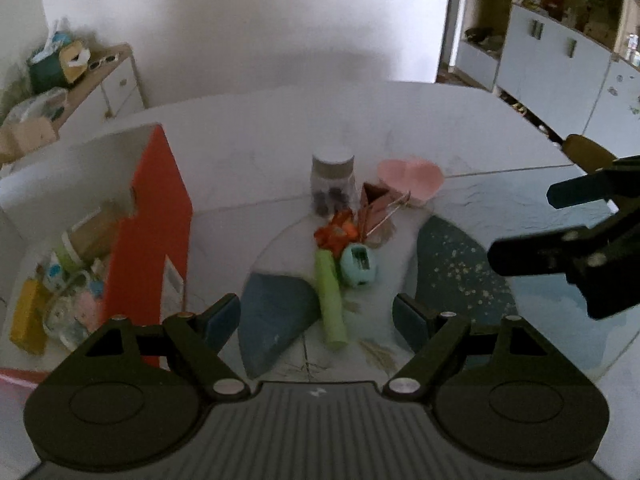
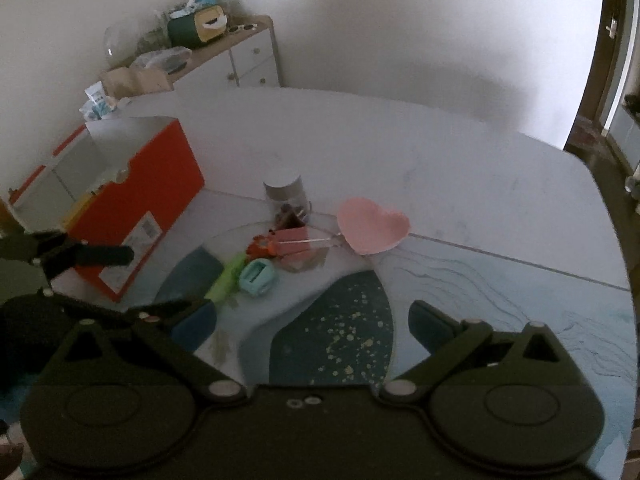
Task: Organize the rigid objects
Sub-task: 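Grasp the green glue stick with the left tool while the right tool grasps the teal sharpener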
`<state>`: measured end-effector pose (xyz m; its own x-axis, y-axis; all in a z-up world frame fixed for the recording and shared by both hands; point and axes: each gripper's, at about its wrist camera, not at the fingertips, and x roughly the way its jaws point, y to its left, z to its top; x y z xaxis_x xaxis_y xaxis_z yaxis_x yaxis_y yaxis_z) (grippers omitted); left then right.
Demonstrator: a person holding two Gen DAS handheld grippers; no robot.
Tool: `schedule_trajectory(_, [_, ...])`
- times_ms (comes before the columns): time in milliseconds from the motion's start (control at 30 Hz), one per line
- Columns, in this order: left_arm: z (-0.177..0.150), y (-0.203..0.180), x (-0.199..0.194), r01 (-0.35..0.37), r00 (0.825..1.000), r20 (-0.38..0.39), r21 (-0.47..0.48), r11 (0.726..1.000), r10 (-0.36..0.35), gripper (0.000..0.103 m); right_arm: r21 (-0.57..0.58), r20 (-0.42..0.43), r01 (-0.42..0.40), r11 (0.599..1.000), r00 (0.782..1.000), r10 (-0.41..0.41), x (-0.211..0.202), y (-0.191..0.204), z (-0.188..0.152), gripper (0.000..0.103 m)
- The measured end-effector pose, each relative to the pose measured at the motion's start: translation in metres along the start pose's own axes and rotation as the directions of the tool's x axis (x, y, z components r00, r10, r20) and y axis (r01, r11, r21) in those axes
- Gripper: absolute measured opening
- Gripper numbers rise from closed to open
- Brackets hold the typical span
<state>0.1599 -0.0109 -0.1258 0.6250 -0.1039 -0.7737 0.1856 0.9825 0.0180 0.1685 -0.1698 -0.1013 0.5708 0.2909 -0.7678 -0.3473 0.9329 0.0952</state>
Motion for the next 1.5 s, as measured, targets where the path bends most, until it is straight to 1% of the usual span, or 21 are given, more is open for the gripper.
schedule_trajectory(67, [-0.002, 0.0, 0.009, -0.016, 1.0, -0.007, -0.017, 1.0, 0.016, 0.083, 0.013, -0.006, -0.014, 1.0, 1.0, 0.014, 0.007, -0.002, 0.002, 0.102])
schedule_trajectory(133, [-0.005, 0.0, 0.015, -0.031, 0.999, -0.007, -0.018, 0.999, 0.031, 0.083, 0.011, -0.008, -0.031, 0.999, 0.999, 0.031, 0.015, -0.001, 0.004, 0.099])
schedule_trajectory(200, [-0.009, -0.001, 0.021, -0.048, 0.999, -0.002, -0.01, 0.999, 0.048, 0.083, 0.005, -0.018, -0.044, 0.999, 0.999, 0.044, 0.027, 0.003, 0.004, 0.096])
schedule_trajectory(300, [-0.012, -0.004, 0.031, -0.059, 0.998, -0.015, 0.004, 0.998, 0.059, 0.083, 0.0, -0.044, -0.063, 0.998, 0.997, 0.063, 0.044, 0.008, 0.006, 0.092])
schedule_trajectory(400, [-0.014, -0.005, 0.039, -0.071, 0.997, -0.023, 0.006, 0.997, 0.071, 0.083, 0.0, -0.061, -0.08, 0.997, 0.995, 0.08, 0.057, 0.013, 0.01, 0.09])
schedule_trajectory(467, [-0.015, -0.004, 0.043, -0.069, 0.997, -0.023, 0.002, 0.998, 0.069, 0.083, -0.004, -0.073, -0.081, 0.997, 0.994, 0.08, 0.066, 0.016, 0.012, 0.087])
schedule_trajectory(533, [-0.014, -0.003, 0.045, -0.069, 0.997, -0.02, 0.004, 0.998, 0.069, 0.083, -0.009, -0.081, -0.072, 0.997, 0.994, 0.071, 0.074, 0.019, 0.014, 0.087])
schedule_trajectory(767, [-0.014, -0.005, 0.056, -0.058, 0.998, -0.02, 0.007, 0.998, 0.058, 0.083, -0.016, -0.123, -0.081, 0.997, 0.989, 0.079, 0.094, 0.021, 0.018, 0.075])
schedule_trajectory(900, [-0.013, -0.006, 0.06, -0.049, 0.999, -0.017, 0.01, 0.999, 0.049, 0.083, -0.029, -0.14, -0.092, 0.995, 0.986, 0.087, 0.1, 0.023, 0.019, 0.064])
schedule_trajectory(933, [-0.013, -0.006, 0.061, -0.048, 0.999, -0.016, 0.008, 0.999, 0.049, 0.082, -0.029, -0.144, -0.098, 0.995, 0.985, 0.093, 0.101, 0.023, 0.019, 0.062])
schedule_trajectory(967, [-0.013, -0.006, 0.062, -0.046, 0.999, -0.016, 0.008, 0.999, 0.046, 0.077, -0.031, -0.149, -0.099, 0.995, 0.984, 0.093, 0.103, 0.023, 0.019, 0.058])
schedule_trajectory(1000, [-0.013, -0.006, 0.062, -0.038, 0.999, -0.012, 0.006, 0.999, 0.038, 0.075, -0.033, -0.151, -0.097, 0.995, 0.984, 0.091, 0.104, 0.023, 0.019, 0.057])
schedule_trajectory(1033, [-0.012, -0.006, 0.063, -0.036, 0.999, -0.01, 0.006, 0.999, 0.036, 0.072, -0.038, -0.148, -0.098, 0.995, 0.985, 0.091, 0.104, 0.023, 0.019, 0.056])
schedule_trajectory(1067, [-0.012, -0.007, 0.063, -0.035, 0.999, -0.008, 0.007, 0.999, 0.035, 0.065, -0.038, -0.148, -0.101, 0.994, 0.984, 0.095, 0.104, 0.023, 0.02, 0.055])
schedule_trajectory(1133, [-0.01, -0.007, 0.063, -0.028, 1.0, -0.007, 0.005, 1.0, 0.028, 0.057, -0.04, -0.148, -0.106, 0.994, 0.984, 0.099, 0.105, 0.024, 0.021, 0.053])
schedule_trajectory(1200, [-0.008, -0.006, 0.064, -0.019, 1.0, -0.008, 0.0, 1.0, 0.019, 0.05, -0.048, -0.149, -0.106, 0.993, 0.984, 0.098, 0.106, 0.027, 0.023, 0.049])
schedule_trajectory(1267, [-0.007, -0.006, 0.063, -0.017, 1.0, -0.01, -0.008, 1.0, 0.017, 0.039, -0.063, -0.149, -0.101, 0.993, 0.985, 0.091, 0.107, 0.03, 0.023, 0.044])
schedule_trajectory(1333, [-0.006, -0.005, 0.063, -0.015, 1.0, -0.015, -0.009, 1.0, 0.015, 0.037, -0.068, -0.147, -0.102, 0.992, 0.985, 0.092, 0.106, 0.031, 0.022, 0.041])
schedule_trajectory(1400, [-0.005, -0.005, 0.063, -0.013, 1.0, -0.021, -0.012, 1.0, 0.012, 0.033, -0.062, -0.146, -0.108, 0.992, 0.984, 0.098, 0.105, 0.03, 0.022, 0.035])
schedule_trajectory(1500, [-0.004, -0.005, 0.062, -0.017, 0.999, -0.027, -0.007, 1.0, 0.017, 0.029, -0.051, -0.146, -0.104, 0.993, 0.985, 0.095, 0.103, 0.03, 0.022, 0.035])
